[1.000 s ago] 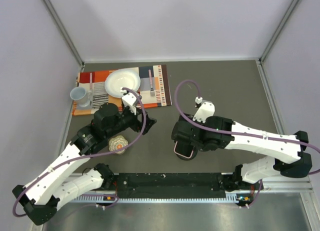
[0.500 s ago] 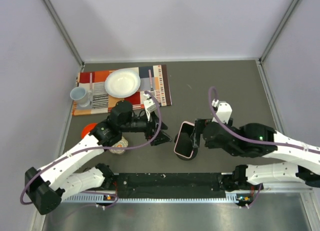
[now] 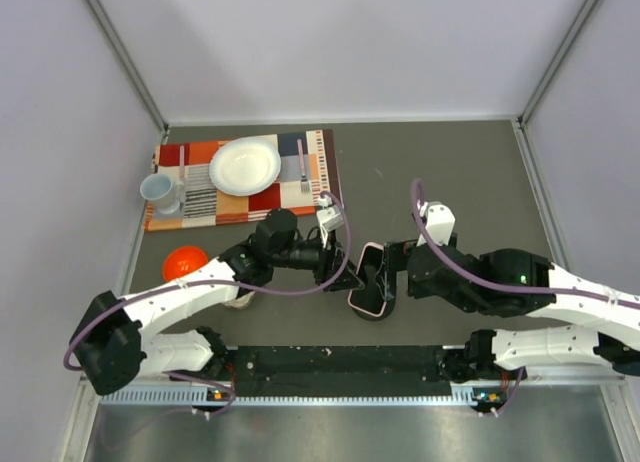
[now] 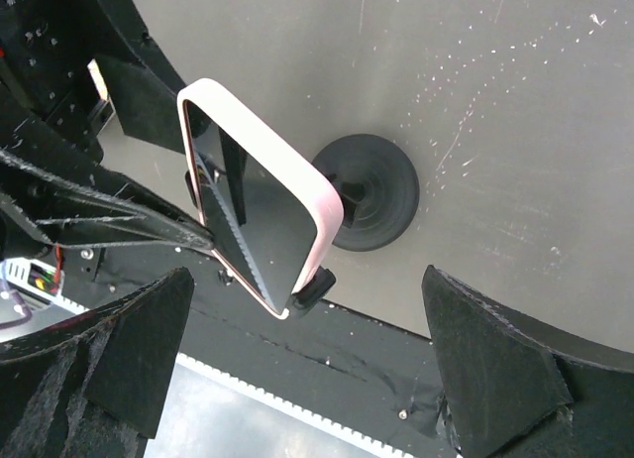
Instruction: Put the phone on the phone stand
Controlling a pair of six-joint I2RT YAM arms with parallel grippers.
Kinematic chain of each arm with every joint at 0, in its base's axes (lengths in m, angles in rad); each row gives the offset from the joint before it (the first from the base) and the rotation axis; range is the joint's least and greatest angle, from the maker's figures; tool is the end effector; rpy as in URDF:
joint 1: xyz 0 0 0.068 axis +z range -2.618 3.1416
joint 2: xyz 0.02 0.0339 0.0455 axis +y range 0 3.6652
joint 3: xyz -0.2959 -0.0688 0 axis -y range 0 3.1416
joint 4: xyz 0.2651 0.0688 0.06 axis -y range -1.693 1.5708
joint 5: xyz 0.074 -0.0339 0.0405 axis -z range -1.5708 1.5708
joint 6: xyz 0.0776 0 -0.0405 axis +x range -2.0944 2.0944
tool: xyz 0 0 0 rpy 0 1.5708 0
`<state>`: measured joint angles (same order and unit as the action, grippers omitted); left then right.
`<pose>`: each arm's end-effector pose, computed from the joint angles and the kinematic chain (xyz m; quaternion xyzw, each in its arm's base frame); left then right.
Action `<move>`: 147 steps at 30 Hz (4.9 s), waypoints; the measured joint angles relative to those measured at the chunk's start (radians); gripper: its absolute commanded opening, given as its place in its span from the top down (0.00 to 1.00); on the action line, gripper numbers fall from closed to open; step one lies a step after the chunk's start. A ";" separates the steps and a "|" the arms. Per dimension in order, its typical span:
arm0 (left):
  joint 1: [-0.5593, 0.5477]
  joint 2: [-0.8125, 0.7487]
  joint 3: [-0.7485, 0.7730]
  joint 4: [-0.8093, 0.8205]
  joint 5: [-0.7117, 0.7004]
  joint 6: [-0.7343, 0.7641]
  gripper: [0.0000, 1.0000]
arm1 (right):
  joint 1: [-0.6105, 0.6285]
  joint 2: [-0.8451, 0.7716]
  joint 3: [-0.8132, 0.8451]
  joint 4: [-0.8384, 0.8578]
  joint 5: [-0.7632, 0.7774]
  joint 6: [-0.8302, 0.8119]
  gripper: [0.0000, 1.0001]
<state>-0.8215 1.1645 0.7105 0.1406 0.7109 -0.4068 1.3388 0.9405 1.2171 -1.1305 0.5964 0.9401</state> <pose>0.1631 -0.2497 0.2820 0.3564 0.6999 -0.5477 0.2884 0.0827 0.1603 0.3785 -0.0762 0.8978 0.1896 0.3901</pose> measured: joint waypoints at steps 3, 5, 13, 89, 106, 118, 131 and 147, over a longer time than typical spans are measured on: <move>-0.011 0.032 0.000 0.040 0.000 -0.008 0.54 | 0.000 0.016 0.000 0.008 -0.001 -0.023 0.01; -0.020 0.048 0.000 0.048 0.002 -0.012 0.60 | 0.000 0.020 0.000 0.012 -0.001 -0.032 0.01; -0.060 0.045 -0.007 0.076 -0.018 -0.017 0.90 | 0.000 0.032 0.000 0.040 0.001 -0.050 0.01; -0.050 -0.474 0.314 -0.589 -1.139 0.276 0.16 | -0.112 0.579 0.310 0.107 0.091 -0.138 0.68; -0.050 -0.476 0.327 -0.558 -1.147 0.343 0.16 | -0.453 0.520 0.278 0.164 0.053 -0.377 1.00; -0.047 -0.459 0.216 -0.537 -1.169 0.378 0.17 | -0.877 0.613 0.399 0.360 -0.108 -0.752 1.00; -0.044 -0.447 0.211 -0.516 -1.176 0.384 0.17 | -0.974 1.046 0.822 0.493 -0.279 -0.876 1.00; -0.043 -0.414 0.209 -0.513 -1.176 0.403 0.17 | -1.018 1.134 0.913 0.494 -0.354 -0.843 0.15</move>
<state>-0.8650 0.7502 0.9195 -0.3725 -0.4648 -0.0036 0.3210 2.0747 2.1304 -0.6361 0.2420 0.0967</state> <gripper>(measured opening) 0.830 0.741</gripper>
